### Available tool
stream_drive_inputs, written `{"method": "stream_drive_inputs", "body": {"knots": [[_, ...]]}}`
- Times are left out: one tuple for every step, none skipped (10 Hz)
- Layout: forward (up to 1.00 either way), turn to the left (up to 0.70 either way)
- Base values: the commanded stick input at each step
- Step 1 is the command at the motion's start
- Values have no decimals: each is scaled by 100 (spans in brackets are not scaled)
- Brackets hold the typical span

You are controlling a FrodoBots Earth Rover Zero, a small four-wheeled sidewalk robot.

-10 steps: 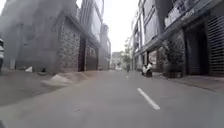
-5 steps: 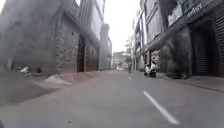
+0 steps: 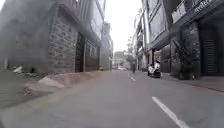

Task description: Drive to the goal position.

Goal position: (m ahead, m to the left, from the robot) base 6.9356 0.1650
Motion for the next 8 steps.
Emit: {"method": "stream_drive_inputs", "body": {"knots": [[100, -40], [100, -40], [100, -40], [100, -40], [100, -40], [100, 0], [100, 0], [100, 0]]}}
